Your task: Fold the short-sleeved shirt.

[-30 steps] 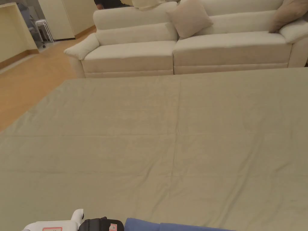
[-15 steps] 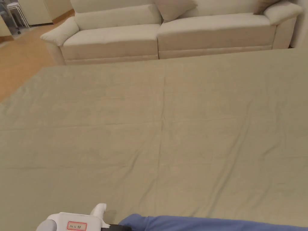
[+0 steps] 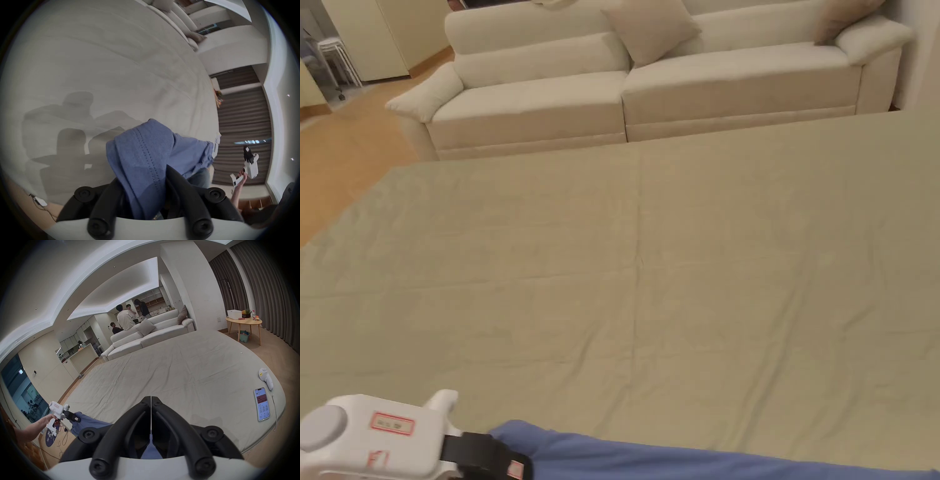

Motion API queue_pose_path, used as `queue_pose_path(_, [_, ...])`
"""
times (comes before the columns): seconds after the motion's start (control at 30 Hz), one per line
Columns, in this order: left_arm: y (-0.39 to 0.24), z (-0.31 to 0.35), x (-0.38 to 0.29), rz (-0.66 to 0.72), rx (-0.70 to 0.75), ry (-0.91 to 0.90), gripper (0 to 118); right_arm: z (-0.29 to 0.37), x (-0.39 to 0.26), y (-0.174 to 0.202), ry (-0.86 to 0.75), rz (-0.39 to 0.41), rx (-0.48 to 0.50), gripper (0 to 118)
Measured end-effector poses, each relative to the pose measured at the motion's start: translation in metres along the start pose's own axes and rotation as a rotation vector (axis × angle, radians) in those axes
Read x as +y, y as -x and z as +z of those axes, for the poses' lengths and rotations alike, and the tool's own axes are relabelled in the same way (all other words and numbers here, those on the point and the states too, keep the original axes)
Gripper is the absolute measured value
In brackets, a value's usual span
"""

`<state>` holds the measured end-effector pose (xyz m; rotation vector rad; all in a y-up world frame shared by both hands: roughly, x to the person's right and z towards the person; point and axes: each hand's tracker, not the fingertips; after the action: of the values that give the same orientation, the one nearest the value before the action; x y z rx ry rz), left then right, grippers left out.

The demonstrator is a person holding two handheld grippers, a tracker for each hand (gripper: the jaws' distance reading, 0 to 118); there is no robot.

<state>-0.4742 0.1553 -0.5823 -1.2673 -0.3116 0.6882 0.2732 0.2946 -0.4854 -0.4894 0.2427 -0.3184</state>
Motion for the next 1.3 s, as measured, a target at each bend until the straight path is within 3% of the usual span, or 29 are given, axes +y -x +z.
queue_pose_path(0.13, [0.019, 0.054, -0.003, 0.089, 0.171, -0.116, 6, 0.000, -0.001, -0.001, 0.005, 0.002, 0.004, 2])
queue_pose_path(0.17, [0.015, 0.065, -0.006, 0.084, 0.292, -0.118, 6, 0.000, -0.002, -0.001, 0.005, 0.001, 0.005, 2])
queue_pose_path(0.2, [0.010, 0.070, -0.011, 0.062, 0.414, -0.130, 6, -0.001, -0.003, -0.002, 0.008, -0.001, 0.009, 2])
queue_pose_path(0.33, [-0.038, 0.058, -0.034, -0.076, 0.620, -0.118, 6, -0.003, -0.009, -0.005, 0.010, -0.028, 0.041, 2])
queue_pose_path(0.37, [-0.054, 0.053, -0.042, -0.089, 0.586, -0.134, 6, -0.003, -0.009, -0.005, 0.011, -0.031, 0.047, 2])
queue_pose_path(0.43, [-0.079, 0.038, -0.054, -0.050, 0.345, -0.140, 6, -0.002, -0.012, -0.006, 0.005, -0.035, 0.065, 2])
queue_pose_path(0.5, [-0.116, 0.006, -0.066, -0.052, 0.205, -0.108, 6, 0.001, -0.012, -0.001, -0.002, -0.042, 0.088, 2])
queue_pose_path(0.63, [-0.181, -0.062, -0.075, -0.253, 0.216, -0.069, 6, 0.015, -0.011, -0.002, -0.016, -0.040, 0.136, 2])
queue_pose_path(0.77, [-0.217, -0.118, -0.088, -0.239, 0.082, -0.012, 8, 0.034, -0.008, -0.008, -0.024, -0.015, 0.141, 2])
queue_pose_path(0.8, [-0.217, -0.128, -0.088, -0.245, 0.085, -0.009, 19, 0.039, -0.008, -0.010, -0.026, -0.009, 0.142, 2])
queue_pose_path(0.83, [-0.215, -0.132, -0.089, -0.246, 0.076, 0.020, 44, 0.042, -0.008, -0.012, -0.025, -0.007, 0.141, 2])
queue_pose_path(0.87, [-0.212, -0.133, -0.090, -0.220, 0.081, 0.059, 92, 0.047, -0.009, -0.016, -0.025, -0.006, 0.138, 2])
queue_pose_path(0.9, [-0.208, -0.132, -0.090, -0.189, 0.069, 0.061, 112, 0.050, -0.010, -0.021, -0.026, -0.008, 0.135, 2])
queue_pose_path(0.93, [-0.209, -0.122, -0.092, -0.166, 0.028, 0.038, 116, 0.054, -0.012, -0.025, -0.025, -0.007, 0.133, 2])
queue_pose_path(1.03, [-0.203, -0.084, -0.089, -0.134, -0.033, -0.075, 113, 0.058, -0.019, -0.036, -0.020, -0.019, 0.116, 2])
queue_pose_path(1.07, [-0.198, -0.074, -0.088, -0.138, -0.038, -0.090, 96, 0.058, -0.023, -0.038, -0.015, -0.022, 0.110, 2])
queue_pose_path(1.1, [-0.203, -0.064, -0.089, -0.169, -0.046, -0.133, 55, 0.057, -0.026, -0.040, -0.011, -0.025, 0.103, 2])
queue_pose_path(1.13, [-0.200, -0.063, -0.089, -0.193, -0.035, -0.171, 3, 0.056, -0.028, -0.043, -0.004, -0.031, 0.101, 2])
queue_pose_path(1.3, [-0.198, -0.119, -0.089, -0.231, -0.010, -0.039, 0, 0.049, -0.038, -0.058, 0.012, -0.115, 0.093, 2])
